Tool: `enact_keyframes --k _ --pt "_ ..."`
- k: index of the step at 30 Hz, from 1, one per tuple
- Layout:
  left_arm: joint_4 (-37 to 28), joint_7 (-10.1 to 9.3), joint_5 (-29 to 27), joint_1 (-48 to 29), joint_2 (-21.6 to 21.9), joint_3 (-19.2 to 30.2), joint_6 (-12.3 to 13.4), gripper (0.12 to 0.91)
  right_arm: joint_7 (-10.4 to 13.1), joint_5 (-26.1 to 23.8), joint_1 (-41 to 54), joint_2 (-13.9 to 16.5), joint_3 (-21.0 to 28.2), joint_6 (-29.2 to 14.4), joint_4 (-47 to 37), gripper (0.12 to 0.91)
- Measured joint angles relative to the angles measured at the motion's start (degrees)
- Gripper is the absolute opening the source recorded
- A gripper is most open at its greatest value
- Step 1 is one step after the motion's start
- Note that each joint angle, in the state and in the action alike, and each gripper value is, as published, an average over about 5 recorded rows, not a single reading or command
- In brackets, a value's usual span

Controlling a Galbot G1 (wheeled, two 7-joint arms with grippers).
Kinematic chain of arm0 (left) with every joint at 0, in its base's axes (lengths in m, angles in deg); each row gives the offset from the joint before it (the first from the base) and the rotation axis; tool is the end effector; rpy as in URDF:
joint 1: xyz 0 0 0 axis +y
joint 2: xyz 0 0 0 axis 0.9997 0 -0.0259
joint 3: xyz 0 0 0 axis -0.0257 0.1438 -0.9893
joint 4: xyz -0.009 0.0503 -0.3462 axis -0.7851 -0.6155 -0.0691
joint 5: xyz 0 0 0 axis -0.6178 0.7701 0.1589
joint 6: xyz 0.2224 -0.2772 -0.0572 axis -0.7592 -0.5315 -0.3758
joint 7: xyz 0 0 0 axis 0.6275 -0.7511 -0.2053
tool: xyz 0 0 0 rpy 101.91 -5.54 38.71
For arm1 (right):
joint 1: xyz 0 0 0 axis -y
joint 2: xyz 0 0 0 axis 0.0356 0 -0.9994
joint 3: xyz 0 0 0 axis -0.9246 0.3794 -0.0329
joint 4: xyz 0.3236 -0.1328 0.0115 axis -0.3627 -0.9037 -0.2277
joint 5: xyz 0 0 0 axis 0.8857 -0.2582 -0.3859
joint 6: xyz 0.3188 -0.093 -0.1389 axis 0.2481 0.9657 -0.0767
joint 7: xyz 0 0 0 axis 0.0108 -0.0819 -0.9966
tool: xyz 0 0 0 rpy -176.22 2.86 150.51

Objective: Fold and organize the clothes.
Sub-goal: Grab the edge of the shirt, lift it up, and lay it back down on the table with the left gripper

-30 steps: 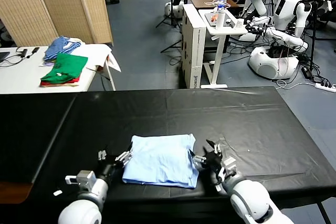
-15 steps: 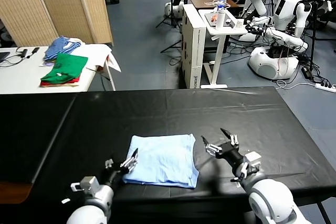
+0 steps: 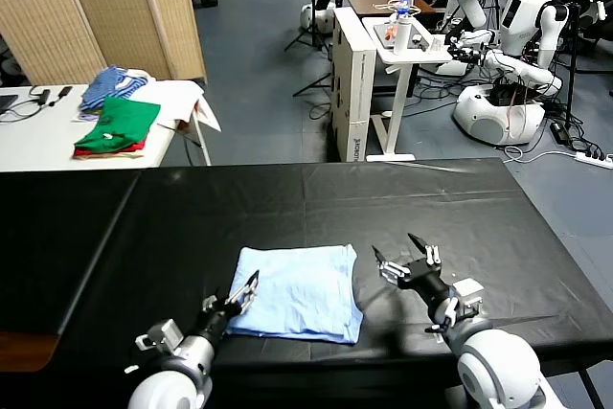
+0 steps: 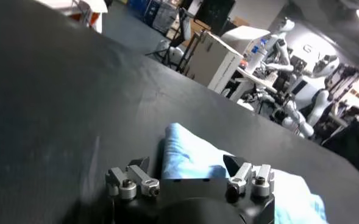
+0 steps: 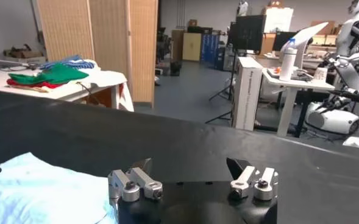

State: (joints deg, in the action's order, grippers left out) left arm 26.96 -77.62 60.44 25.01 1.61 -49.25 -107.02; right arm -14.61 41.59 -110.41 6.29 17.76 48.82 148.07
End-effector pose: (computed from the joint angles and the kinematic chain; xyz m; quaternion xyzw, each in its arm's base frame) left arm 0.2038 0.0209 -0.3206 -0.0601 -0.9374 0.2728 0.2077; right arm 0.2388 -0.0494 -0.2370 0.1546 -0.9784 0.0464 0.1292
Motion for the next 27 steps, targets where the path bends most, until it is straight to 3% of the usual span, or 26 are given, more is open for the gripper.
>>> enact_keyframes --k 4,6,10,15,18,27 --pt "0.2 -0.11 1.4 0.0 -0.2 0.0 -0.3 0.899 0.0 -0.2 -0.1 -0.4 0.1 0.0 -0.1 0.907" --pt "0.2 -0.17 1.8 0.1 -0.3 0.0 -0.3 0.855 0.0 -0.4 -0.1 -0.5 0.2 -0.1 -0.2 0.907" --pt "0.1 -0.33 2.0 0.0 -0.3 -0.1 -0.3 0.643 0.0 -1.5 -0.3 -0.8 0.3 -0.7 -0.7 0.907" --pt "0.0 -0.68 1.9 -0.1 -0.4 -0.1 -0.3 0.32 0.0 -2.2 -0.5 -1.2 0.6 -1.0 -0.8 0.907" --pt "0.3 -0.78 1.2 -0.1 -0.3 -0.1 -0.1 0.194 0.0 -2.4 -0.5 -1.3 0.7 -1.0 -0.9 0.907" --pt "1.5 0.22 -10.1 0.3 2.4 -1.1 2.1 0.18 -0.2 -3.2 -0.9 -1.4 0.4 -1.2 -1.1 0.907"
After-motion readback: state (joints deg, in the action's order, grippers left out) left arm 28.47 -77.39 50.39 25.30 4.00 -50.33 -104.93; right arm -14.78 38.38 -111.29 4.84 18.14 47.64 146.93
